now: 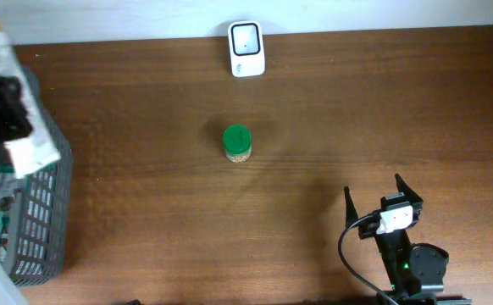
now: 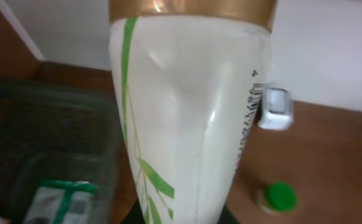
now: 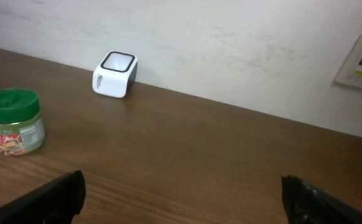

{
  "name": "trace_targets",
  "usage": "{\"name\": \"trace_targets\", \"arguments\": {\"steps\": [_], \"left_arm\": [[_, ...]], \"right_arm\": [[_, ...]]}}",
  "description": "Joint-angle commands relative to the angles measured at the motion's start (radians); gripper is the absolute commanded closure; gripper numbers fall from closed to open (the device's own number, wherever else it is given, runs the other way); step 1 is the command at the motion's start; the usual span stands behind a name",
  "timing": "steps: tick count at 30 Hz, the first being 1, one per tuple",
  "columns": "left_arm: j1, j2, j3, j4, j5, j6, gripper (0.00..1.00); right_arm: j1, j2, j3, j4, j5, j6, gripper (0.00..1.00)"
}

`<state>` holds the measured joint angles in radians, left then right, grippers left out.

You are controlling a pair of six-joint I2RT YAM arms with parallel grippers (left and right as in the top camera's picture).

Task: Scan the item barcode
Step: 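Carry the white tube forward and lay it beside the jar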

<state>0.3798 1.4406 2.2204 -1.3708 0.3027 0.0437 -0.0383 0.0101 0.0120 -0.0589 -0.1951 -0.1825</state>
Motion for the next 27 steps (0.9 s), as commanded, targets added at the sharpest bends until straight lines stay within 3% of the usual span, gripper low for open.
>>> {"name": "trace_targets", "arguments": {"steps": [1, 9, 14, 20, 27], "left_arm": [[-0.098, 0.042, -0.023, -0.023, 0.005, -0.026, 1.0], [-0.322, 0.094, -0.334, 0.051, -0.032, -0.122, 1.0], [-0.427, 0.098, -0.647, 0.293, -0.076, -0.237, 1.0], [-0.534, 0.114, -1.04, 0.72, -0.136, -0.384, 1.0], [-0.613, 0.248, -1.173, 0.944, -0.144, -0.418, 1.0]], "right_arm": [[0.007, -0.006, -0.006, -0.005, 0.005, 0.007, 0.02], [0.007, -0.006, -0.006, -0.005, 0.005, 0.007, 0.02], [0.007, -0.006, -0.006, -0.005, 0.005, 0.007, 0.02], [0.007, -0.006, -0.006, -0.005, 0.005, 0.007, 0.02], [0.007, -0.006, -0.006, -0.005, 0.005, 0.007, 0.02]]}}
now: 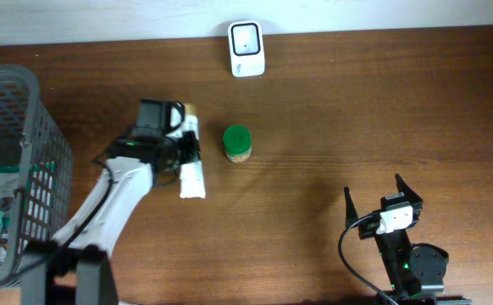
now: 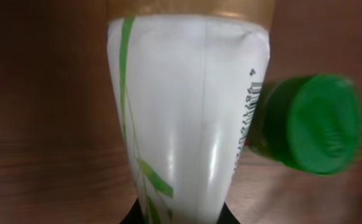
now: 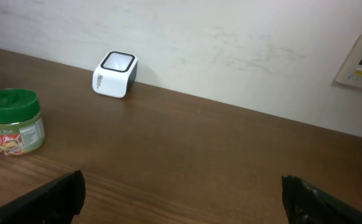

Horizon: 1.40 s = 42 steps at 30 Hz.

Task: Scan the item barcode
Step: 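Carry the white tube forward and lay it beside the jar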

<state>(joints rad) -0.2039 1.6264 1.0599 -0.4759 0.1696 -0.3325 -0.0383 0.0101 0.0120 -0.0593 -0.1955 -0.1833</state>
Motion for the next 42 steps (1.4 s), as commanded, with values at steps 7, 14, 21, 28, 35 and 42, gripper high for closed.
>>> {"name": "trace_targets", "arguments": {"steps": [7, 14, 21, 28, 35, 42], "left_arm": [[-0.034, 0.153, -0.01, 0.135, -0.049, -0.031, 0.12], [-0.022, 0.1, 0.166, -0.098, -0.177, 0.057, 0.01], [0.016, 0.051, 0.619, -0.55, -0.238, 0.264, 0.01], [0.185, 0.042, 1.033, -0.83, -0.246, 0.295, 0.01], [0.514, 0.005, 1.153, -0.938, -0.25, 0.231, 0.07], [0.752, 0.017, 1.115, -0.982, -0.325, 0.14, 0.06]], "right_arm": [[0.007, -0.006, -0.006, -0.004, 0.005, 0.008, 0.02], [0.007, -0.006, -0.006, -0.004, 0.006, 0.008, 0.02], [0.007, -0.006, -0.006, -0.004, 0.006, 0.008, 0.02], [0.007, -0.006, -0.006, -0.004, 0.006, 0.008, 0.02], [0.007, -0.006, -0.006, -0.004, 0.006, 0.008, 0.02], [0.007, -0.006, -0.006, -0.004, 0.005, 0.008, 0.01]]}}
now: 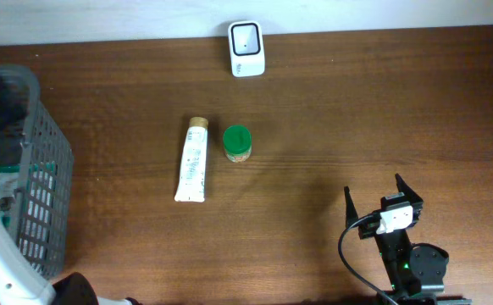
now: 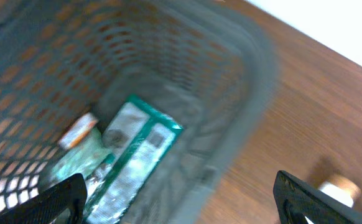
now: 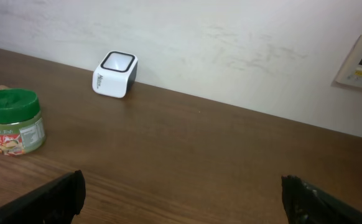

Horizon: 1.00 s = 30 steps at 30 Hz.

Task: Scan the item barcode
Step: 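Carry the white tube forward and lay it beside the jar, then reach into the basket and grasp the mint-green snack packet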

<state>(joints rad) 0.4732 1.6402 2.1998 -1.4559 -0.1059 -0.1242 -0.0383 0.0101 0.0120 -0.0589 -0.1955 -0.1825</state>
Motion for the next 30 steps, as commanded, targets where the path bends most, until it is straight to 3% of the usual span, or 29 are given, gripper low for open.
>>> {"name": "trace_targets", "arguments": {"steps": [1, 12, 25, 30], "left_arm": [[0.095, 0.003, -0.035, 0.0, -0.06, -0.07, 0.06], [0.203, 0.003, -0.321, 0.126, -0.189, -0.079, 0.08], [0.278, 0.026, -0.788, 0.547, -0.184, 0.352, 0.21], [0.338, 0.042, -0.928, 0.738, -0.209, 0.388, 0.23]], "right_arm": [[0.007, -0.006, -0.006, -0.005, 0.006, 0.007, 0.02], [0.007, -0.006, -0.006, -0.005, 0.005, 0.007, 0.02], [0.007, -0.006, -0.006, -0.005, 0.006, 0.007, 0.02], [0.007, -0.006, -0.006, -0.005, 0.005, 0.007, 0.02]]}}
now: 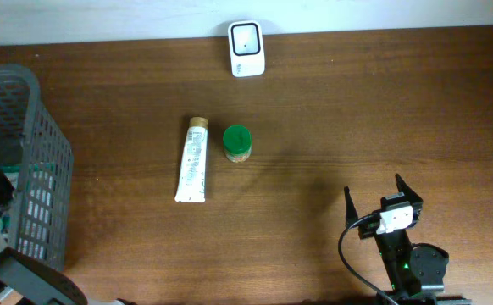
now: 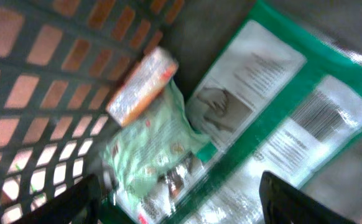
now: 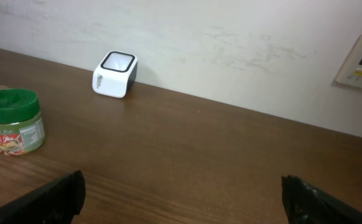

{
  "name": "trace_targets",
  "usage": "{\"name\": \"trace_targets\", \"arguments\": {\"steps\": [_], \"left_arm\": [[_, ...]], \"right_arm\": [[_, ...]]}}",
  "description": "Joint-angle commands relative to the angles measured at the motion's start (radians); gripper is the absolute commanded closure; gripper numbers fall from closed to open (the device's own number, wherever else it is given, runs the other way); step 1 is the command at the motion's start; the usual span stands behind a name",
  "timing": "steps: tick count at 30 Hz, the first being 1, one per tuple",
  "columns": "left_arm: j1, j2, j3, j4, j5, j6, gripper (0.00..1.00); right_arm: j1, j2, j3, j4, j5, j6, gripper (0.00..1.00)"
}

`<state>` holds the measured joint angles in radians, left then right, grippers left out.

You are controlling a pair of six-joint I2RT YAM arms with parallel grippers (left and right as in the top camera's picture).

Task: Scan the item barcode
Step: 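Reach into the basket and grasp the mint-green snack packet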

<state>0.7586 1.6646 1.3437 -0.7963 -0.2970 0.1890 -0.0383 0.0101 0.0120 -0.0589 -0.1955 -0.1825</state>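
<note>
My left gripper [image 2: 181, 208] stands open, low inside the grey basket [image 1: 47, 182], close above a green-and-white packet [image 2: 274, 118] bearing a barcode. A pale green packet [image 2: 150, 149] and a small orange item [image 2: 142, 84] lie beside that packet. In the overhead view the left arm shows only as a dark shape in the basket. A white tube [image 1: 192, 161] lies on the table next to a green-lidded jar [image 1: 237, 142]. The white scanner [image 1: 246, 38] stands at the far edge. My right gripper [image 1: 382, 196] rests open near the front right, holding nothing.
The basket wall [image 2: 50, 68] rises close on the left of my left gripper. From the right wrist I see the jar [image 3: 13, 121], the scanner [image 3: 114, 74] against the wall and a wall panel at the right.
My left gripper was open above the basket, looking in from higher up. Now it is lower, inside the basket and close over the packets. Tube, jar and right arm are unchanged.
My left gripper held the white tube over the basket. Then it held the tube at the table beside the jar. Later the tube lay on the table alone and the gripper was open above the basket; now it is down inside.
</note>
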Motion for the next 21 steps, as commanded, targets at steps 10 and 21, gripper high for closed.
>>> {"name": "trace_targets", "arguments": {"steps": [10, 21], "left_arm": [[0.128, 0.141, -0.132, 0.18, 0.052, 0.136, 0.3], [0.128, 0.207, -0.13, 0.202, 0.045, 0.158, 0.53]], "right_arm": [[0.007, -0.006, -0.006, -0.005, 0.006, 0.007, 0.02], [0.007, -0.006, -0.006, -0.005, 0.006, 0.007, 0.02]]}}
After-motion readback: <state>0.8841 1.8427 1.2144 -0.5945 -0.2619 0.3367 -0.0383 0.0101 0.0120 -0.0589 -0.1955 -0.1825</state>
